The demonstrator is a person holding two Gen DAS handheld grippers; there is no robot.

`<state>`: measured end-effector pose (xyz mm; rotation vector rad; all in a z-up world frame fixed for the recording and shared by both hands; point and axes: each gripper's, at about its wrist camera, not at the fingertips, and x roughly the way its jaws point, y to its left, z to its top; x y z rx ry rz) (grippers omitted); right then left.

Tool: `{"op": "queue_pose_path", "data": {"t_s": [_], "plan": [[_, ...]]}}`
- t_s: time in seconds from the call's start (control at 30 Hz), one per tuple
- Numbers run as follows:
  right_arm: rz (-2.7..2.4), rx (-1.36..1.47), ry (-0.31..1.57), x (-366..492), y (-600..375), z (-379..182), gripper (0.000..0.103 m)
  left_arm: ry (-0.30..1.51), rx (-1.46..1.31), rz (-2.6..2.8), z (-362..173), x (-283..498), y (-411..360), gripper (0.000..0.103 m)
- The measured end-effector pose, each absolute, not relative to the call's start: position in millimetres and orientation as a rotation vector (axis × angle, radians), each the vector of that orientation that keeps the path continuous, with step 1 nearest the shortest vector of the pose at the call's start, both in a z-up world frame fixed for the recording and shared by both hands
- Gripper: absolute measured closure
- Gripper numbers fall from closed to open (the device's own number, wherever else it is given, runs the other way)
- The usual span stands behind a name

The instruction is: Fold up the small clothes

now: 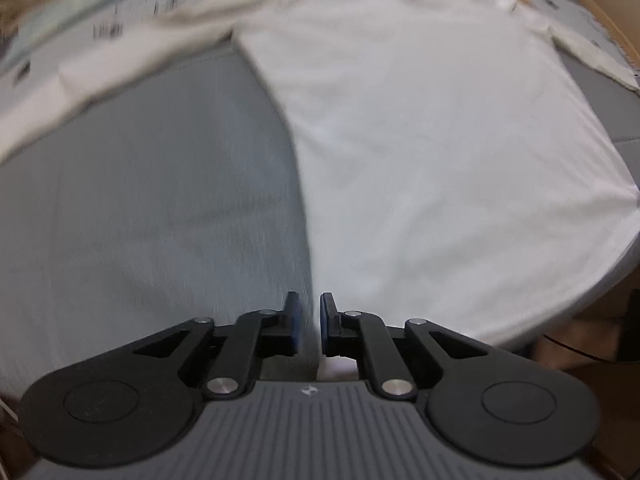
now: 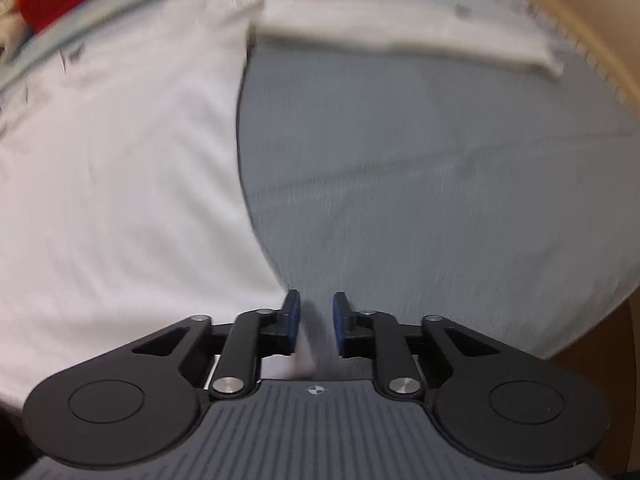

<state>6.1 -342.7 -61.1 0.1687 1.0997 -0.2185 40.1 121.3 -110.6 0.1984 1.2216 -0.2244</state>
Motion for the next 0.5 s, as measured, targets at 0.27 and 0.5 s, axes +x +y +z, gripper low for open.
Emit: {"op": "queue_pose_path", "data": {"t_s": [0.27, 0.5], "plan": [[-0.123, 0.123, 1.209, 14.8, -330.3, -86.4, 0.068, 1.318, 0.259, -0.343, -140.4, 41.3, 87.3, 0.09], [-0.101, 0.069, 0.967, 15.9, -320.0, -39.0, 0.063, 1.105, 0.09, -0.305, -90.3, 61.6, 96.9, 0.07]]}}
